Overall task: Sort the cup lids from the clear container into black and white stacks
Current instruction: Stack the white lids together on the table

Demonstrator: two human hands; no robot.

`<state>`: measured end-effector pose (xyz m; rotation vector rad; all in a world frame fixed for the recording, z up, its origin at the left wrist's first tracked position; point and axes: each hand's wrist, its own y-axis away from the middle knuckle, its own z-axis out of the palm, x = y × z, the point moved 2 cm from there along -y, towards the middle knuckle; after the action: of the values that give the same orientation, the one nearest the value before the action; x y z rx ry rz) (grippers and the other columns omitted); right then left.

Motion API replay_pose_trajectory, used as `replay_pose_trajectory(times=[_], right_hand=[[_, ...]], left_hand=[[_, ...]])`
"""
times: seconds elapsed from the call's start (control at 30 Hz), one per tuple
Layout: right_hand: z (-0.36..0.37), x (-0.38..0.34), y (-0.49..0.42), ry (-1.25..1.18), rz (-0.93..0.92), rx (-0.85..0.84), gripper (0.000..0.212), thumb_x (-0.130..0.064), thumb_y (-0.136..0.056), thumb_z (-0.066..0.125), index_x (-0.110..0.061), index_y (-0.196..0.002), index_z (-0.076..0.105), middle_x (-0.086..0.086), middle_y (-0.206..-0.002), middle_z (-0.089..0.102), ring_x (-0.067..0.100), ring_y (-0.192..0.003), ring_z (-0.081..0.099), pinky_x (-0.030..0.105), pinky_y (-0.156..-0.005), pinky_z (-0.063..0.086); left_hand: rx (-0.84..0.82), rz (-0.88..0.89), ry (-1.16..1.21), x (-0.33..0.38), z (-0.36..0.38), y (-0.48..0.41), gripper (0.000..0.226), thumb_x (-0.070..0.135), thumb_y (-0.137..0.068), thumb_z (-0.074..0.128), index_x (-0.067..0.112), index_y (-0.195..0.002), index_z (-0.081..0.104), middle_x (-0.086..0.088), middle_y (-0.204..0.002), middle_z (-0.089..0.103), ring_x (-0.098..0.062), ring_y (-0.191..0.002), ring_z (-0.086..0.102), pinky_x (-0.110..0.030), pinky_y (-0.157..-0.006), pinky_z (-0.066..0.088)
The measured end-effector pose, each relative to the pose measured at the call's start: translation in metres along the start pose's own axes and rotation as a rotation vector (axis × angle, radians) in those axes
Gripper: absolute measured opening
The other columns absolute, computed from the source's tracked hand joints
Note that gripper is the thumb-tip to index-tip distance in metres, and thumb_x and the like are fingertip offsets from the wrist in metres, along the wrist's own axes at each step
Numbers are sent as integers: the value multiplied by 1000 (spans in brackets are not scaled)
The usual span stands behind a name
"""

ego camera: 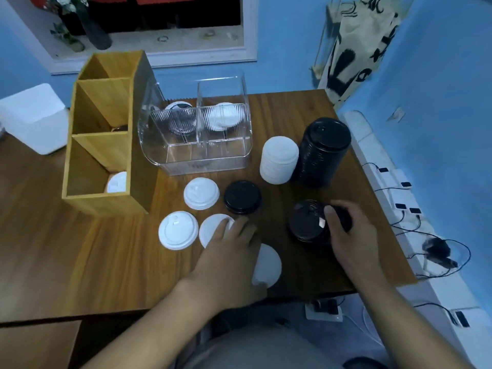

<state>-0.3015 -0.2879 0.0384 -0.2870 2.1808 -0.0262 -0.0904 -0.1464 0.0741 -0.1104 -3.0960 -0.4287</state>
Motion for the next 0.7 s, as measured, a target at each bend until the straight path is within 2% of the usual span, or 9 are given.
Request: replay_pose_trajectory(times=[0.07,0.13,0.17,0.27,0.37,0.5,0.7], right_hand=[[-2,12,-2,164,-93,-43,46,-56,-98,43,-22,-118,65,-5,-122,65,11,-114,56,34,-98,45],[-4,19,-2,186,-177,-121,48,-56,-99,40,-22,-124,63,-4,-128,62,13,-121,54,43,-103,44],[-6,21,-1,151,-198,-172,49,-57,-99,41,-23,-129,60,-5,-132,60,11,-123,52,43,-105,43],[-11,25,2,111,-252,-344,62,-63,-91,51,-28,-142,46,-11,-139,51,7,-127,44,35,-108,37],[-13,25,0,200,-375,-427,78,-62,-80,69,-27,-145,41,-8,-139,52,10,-126,47,38,-109,37],[-19,23,-2,219,-347,-406,84,-51,-75,81,-26,-145,43,-4,-135,55,13,-124,46,34,-105,36],[-24,27,9,204,-362,-336,80,-60,-73,77,-30,-141,47,-12,-135,54,10,-126,47,40,-106,42]], left_hand=[[-37,-49,56,4,-7,4,97,73,-79,53,17,-157,37,-2,-162,30,-27,-152,11,-45,-125,6],[53,-47,59,9,-10,-1,102,74,-81,54,18,-162,24,-1,-166,24,-26,-155,9,-44,-127,7],[102,-47,107,13,-11,-6,104,75,-81,56,19,-163,23,-1,-166,25,-25,-155,13,-42,-127,11],[193,-8,240,28,-15,-39,103,73,-84,62,20,-162,23,-3,-165,29,-25,-151,27,-42,-122,28],[165,41,282,38,-20,-79,92,67,-91,61,25,-162,21,-3,-166,28,-26,-147,33,-44,-117,37],[114,58,190,28,-28,-101,73,54,-94,65,27,-155,37,-2,-149,46,-24,-132,45,-44,-102,49],[145,23,50,6,-22,-97,79,56,-91,67,21,-156,39,-3,-146,50,-25,-134,39,-43,-102,49]])
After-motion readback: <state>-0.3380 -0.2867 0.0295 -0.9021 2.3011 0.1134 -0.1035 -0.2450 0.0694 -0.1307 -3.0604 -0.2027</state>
